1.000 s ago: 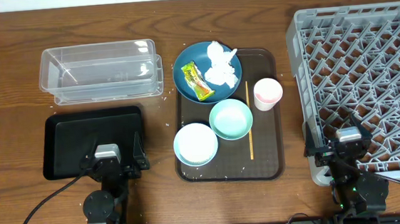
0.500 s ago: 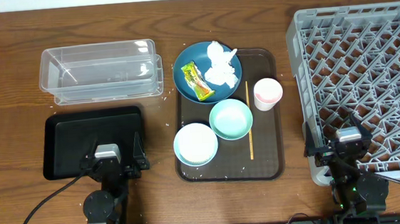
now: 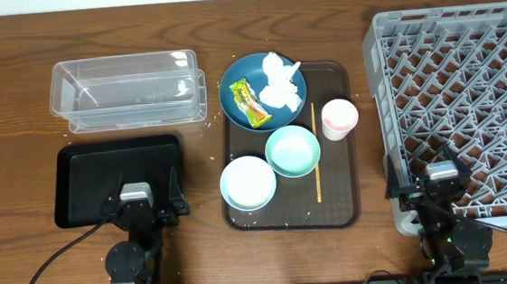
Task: Sort waste into correct bins and load items into the dishwasher rack
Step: 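Move the left gripper over the teal plate holding tissue and wrapper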
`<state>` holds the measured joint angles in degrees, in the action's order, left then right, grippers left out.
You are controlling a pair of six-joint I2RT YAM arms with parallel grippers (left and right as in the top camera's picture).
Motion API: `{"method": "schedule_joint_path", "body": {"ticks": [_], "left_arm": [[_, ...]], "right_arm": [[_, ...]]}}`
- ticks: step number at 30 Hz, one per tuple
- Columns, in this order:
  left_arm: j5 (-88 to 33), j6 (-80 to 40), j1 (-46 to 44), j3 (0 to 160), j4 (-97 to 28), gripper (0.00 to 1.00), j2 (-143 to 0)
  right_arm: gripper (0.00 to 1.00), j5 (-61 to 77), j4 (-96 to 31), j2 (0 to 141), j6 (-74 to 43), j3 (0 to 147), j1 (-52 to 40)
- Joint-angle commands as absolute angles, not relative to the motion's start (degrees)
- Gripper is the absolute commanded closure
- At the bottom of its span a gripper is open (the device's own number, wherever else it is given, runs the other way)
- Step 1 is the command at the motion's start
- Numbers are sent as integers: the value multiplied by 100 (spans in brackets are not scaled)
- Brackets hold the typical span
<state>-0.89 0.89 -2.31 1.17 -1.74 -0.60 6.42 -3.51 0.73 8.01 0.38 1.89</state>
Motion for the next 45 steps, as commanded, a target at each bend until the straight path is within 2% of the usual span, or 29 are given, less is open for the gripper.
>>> {"method": "schedule_joint_path", "body": {"ticks": [1,27,31,35,40,45], "left_arm": [[69,84,-207,23,-414,2,-60],[-86,71,-207,23,-405,2,-60],[-110,-534,-207,23,-403,2,-60],[-718,-676,-207,93,-408,2,-73],[-840,-681,-207,464,-585,2,-375],[-862,-895,-209,1286,-854,2,-1310]], "right_arm": [[1,582,-370,75,867,32,132],[1,587,-366,75,880,32,130],[1,650,-360,75,392,32,132],[1,770,-342,75,-154,32,130],[1,939,-316,75,-145,169,130],[1,947,-318,104,-113,515,132]]}}
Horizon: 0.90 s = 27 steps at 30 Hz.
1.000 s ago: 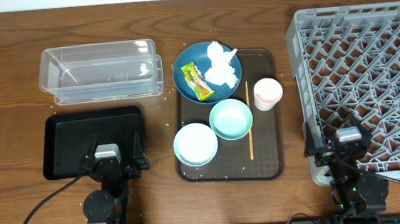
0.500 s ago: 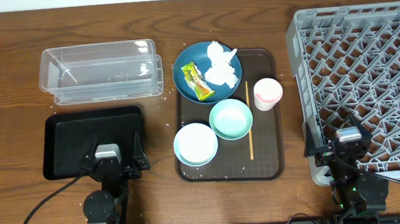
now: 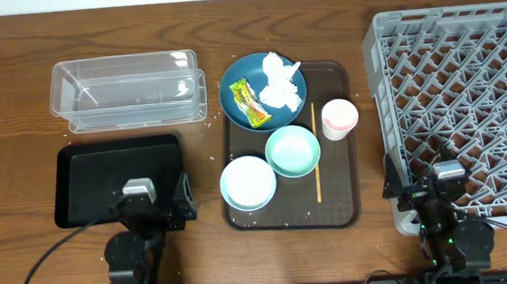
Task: Sort waste into correct bins and load items into the dishwasher rack
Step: 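Move the left gripper over the teal plate holding tissue and wrapper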
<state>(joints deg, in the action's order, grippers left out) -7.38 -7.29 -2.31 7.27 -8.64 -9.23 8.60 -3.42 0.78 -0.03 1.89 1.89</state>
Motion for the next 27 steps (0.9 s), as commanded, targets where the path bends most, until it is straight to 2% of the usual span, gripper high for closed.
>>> {"method": "schedule_joint_path", "body": {"ticks": [1,5,10,16,19,23,27], "left_arm": [[-860,-893,-207,1481,-910,2,-1575],[-860,-891,-207,2399,-1378,2,-2759],[-860,-862,-207,3750,-2482,2,-4237],[-845,-757,-207,5295,-4394,2,-5601],[-836,-757,-207,5596,-4987,2,-5933],[-838,-757,-207,5601,-5190,2,-6058],[-838,-762,-207,5601,-5089,2,-6042]], "right_arm": [[1,921,-316,145,-45,596,132],[1,921,-325,528,637,993,132],[1,899,-327,1601,545,1564,132],[1,884,-698,3369,388,2676,132],[1,915,-1378,4211,388,3411,132],[1,950,-2438,5137,388,4362,132],[1,963,-2707,5649,294,4825,132]]}}
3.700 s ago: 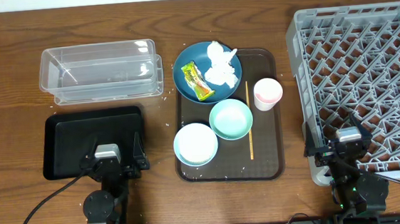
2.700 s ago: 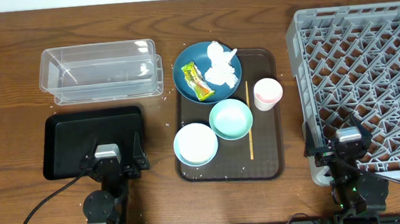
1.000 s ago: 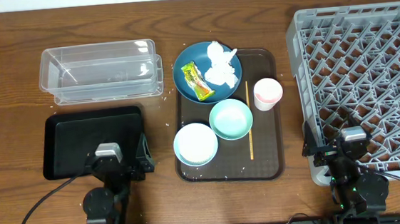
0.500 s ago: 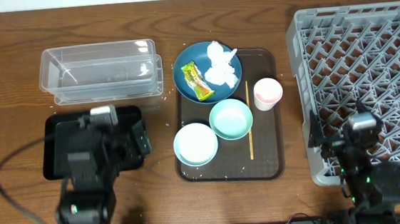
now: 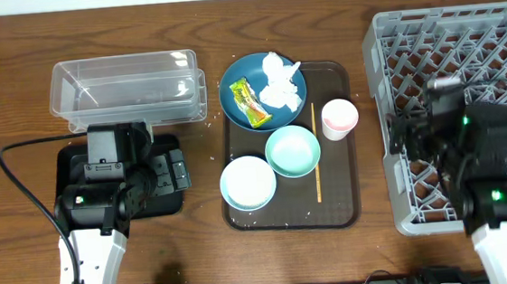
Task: Sort waste into correct bins and load items into the dishwasher rack
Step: 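Move the left gripper over the teal plate holding tissue and wrapper, then grasp the white tissue with the left gripper and carry it to the clear bin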
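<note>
A brown tray (image 5: 340,203) in the middle holds a blue plate (image 5: 236,96) with crumpled white tissue (image 5: 278,81) and a yellow wrapper (image 5: 249,103). Also on the tray are a teal bowl (image 5: 292,151), a pale bowl (image 5: 248,182), a pink cup (image 5: 339,117) and a wooden chopstick (image 5: 316,155). My left gripper (image 5: 180,173) hangs over the right end of the black bin (image 5: 74,165), pointing toward the tray. My right gripper (image 5: 396,138) is over the left edge of the grey dishwasher rack (image 5: 463,44). From above, neither gripper's jaws can be made out.
A clear plastic bin (image 5: 127,88) lies behind the black bin at the back left. The rack fills the right side of the table. Bare wood shows between the bins and the tray, and a cable (image 5: 20,169) loops left of the left arm.
Both arms have risen from the table's front edge. The left gripper is now over the black bin's right end, and the right one over the rack's left edge. The dishes have not moved.
Both arms were low at the front edge at first, the left one before the black bin and the right one at the rack's front corner. They barely shifted by the second moment. Now both are raised and reach farther in; nothing on the tray has moved.
</note>
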`<state>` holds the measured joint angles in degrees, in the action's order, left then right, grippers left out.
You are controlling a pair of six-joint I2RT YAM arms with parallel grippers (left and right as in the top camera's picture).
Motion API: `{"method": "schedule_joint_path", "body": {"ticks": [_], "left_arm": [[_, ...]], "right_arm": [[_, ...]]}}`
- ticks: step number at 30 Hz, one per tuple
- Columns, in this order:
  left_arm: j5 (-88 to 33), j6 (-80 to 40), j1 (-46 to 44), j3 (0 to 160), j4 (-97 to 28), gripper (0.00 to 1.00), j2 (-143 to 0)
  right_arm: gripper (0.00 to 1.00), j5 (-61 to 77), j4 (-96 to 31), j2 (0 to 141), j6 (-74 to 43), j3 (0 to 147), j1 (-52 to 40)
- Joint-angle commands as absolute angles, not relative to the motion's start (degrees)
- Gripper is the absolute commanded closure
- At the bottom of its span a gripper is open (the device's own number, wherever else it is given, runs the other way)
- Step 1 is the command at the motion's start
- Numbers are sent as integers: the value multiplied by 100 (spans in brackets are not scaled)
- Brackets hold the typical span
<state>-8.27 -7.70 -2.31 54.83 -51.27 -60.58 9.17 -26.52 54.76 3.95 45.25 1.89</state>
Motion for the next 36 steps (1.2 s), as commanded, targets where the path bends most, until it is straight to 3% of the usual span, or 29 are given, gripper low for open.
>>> {"method": "schedule_joint_path", "body": {"ticks": [1,15,26,36], "left_arm": [[-843,-770,-207,5603,-5048,2,-6045],[-1385,-1221,-250,5714,-2838,0,-6547],[-1811,-642,-1256,7502,-2471,4,-8969],[-1500,-130,-1984,7787,-1505,4,-10654]], "right_arm": [[1,969,-2668,5693,257,4849,132],[1,1057,-2593,5697,259,4853,132],[1,1055,-2606,5697,261,4853,132],[1,1055,-2650,5701,261,4853,132]]}}
